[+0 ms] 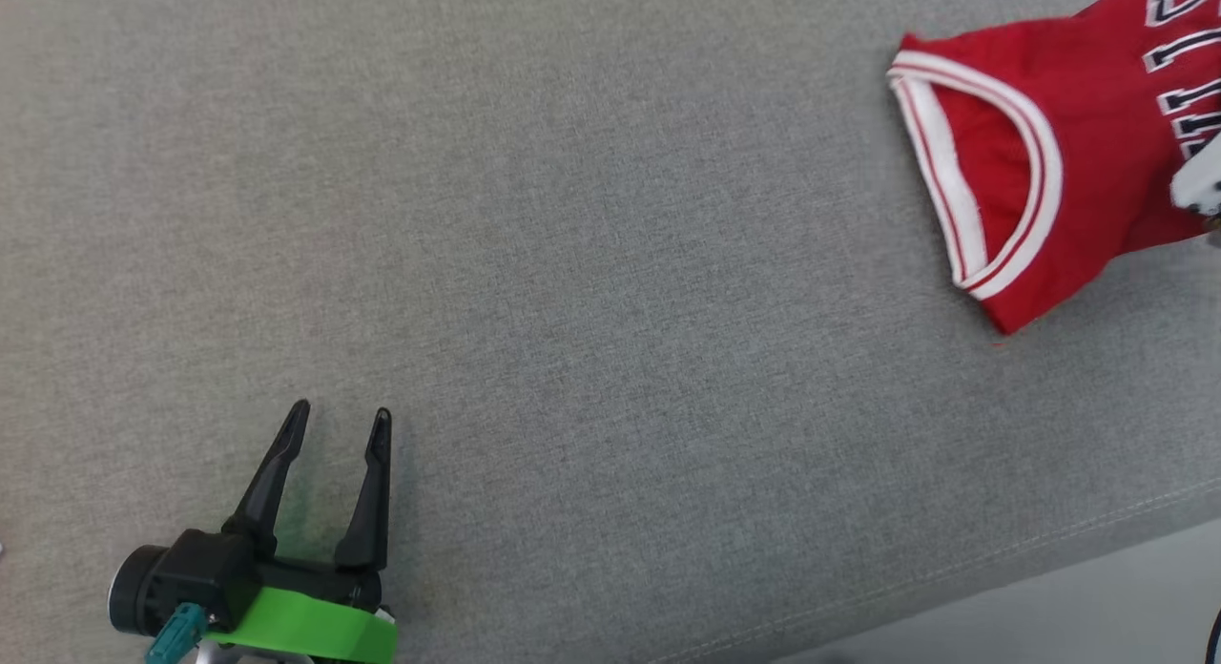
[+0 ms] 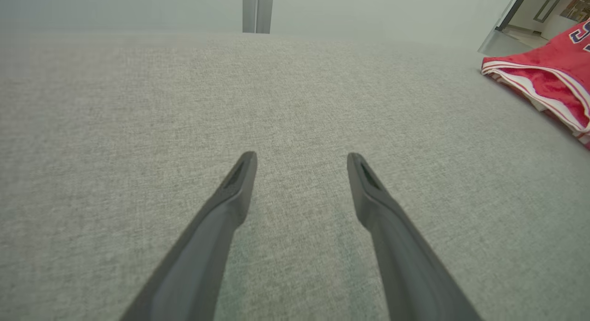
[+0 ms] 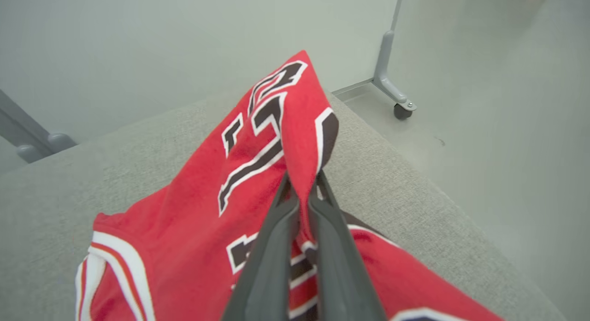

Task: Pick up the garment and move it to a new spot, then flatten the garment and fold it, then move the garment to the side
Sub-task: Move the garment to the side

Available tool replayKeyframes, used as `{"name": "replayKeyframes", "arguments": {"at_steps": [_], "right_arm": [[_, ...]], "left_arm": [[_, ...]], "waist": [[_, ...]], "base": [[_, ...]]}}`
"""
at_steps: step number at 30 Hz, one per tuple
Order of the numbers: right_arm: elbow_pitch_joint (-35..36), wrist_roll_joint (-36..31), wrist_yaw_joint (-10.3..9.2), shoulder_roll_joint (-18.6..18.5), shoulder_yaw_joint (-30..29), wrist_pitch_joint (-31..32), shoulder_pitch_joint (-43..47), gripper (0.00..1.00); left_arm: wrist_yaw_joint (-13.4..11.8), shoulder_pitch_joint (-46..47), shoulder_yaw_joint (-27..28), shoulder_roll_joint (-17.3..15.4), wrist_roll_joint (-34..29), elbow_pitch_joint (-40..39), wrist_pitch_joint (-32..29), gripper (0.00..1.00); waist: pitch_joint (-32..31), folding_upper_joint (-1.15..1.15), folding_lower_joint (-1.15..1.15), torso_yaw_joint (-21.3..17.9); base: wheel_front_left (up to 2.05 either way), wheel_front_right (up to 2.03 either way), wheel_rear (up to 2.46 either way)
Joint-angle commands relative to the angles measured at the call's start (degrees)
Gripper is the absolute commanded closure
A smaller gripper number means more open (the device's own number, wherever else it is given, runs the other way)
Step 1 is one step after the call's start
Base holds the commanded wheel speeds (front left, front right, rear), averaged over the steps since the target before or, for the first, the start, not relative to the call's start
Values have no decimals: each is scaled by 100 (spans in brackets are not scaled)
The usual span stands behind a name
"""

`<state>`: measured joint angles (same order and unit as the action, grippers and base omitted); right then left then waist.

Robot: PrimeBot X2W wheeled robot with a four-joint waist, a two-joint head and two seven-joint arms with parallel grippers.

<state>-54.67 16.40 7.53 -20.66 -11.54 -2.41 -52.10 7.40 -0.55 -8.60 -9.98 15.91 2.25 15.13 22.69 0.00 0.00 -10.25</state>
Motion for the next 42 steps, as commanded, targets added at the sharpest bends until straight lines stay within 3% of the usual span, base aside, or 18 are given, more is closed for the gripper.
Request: {"name": "replayKeyframes", "arguments": {"at_steps": [1, 10, 11, 12, 19, 24, 34, 42], "right_arm": [[-104, -133, -9, -87, -138, -98, -144, 100], [-675, -1113, -9, -680, -1027, -469, -741, 100], [-708, -1286, -9, -758, -1086, -523, -773, 54], [-761, -1453, -9, -812, -1186, -579, -819, 0], [-447, -2427, -9, -459, -1375, -1182, -899, 0], [579, -2407, -9, 61, -950, -1275, -331, 0], [3271, -1470, -9, 942, 289, -1277, 2753, 0], [4223, -1312, -9, 1446, 825, -1278, 4838, 0]], "left_arm": [[13, 64, 17, -74, 21, -23, 1, 0], [3, -195, 141, -175, 49, -83, -5, 0], [2, -203, 153, -170, 47, -92, -5, 0], [2, -189, 167, -154, 43, -100, -6, 0], [2, -99, 300, 46, 17, -109, -4, 0], [3, -82, 435, 280, 59, -34, 0, 0], [3, -560, 787, 642, 150, 331, 0, 0], [3, -1209, 1009, 703, 150, 480, 0, 0]], "waist": [[521, 0, 0, -88], [701, 0, 0, 158], [709, 0, 0, 163], [720, 0, 0, 167], [429, 0, 0, 74], [-47, 0, 0, 126], [-1543, 0, 0, 518], [-2370, 0, 0, 818]], "base": [[0, 0, 0], [0, 0, 0], [0, 0, 0], [0, 0, 0], [0, 0, 0], [0, 0, 0], [0, 0, 0], [0, 0, 0]]}}
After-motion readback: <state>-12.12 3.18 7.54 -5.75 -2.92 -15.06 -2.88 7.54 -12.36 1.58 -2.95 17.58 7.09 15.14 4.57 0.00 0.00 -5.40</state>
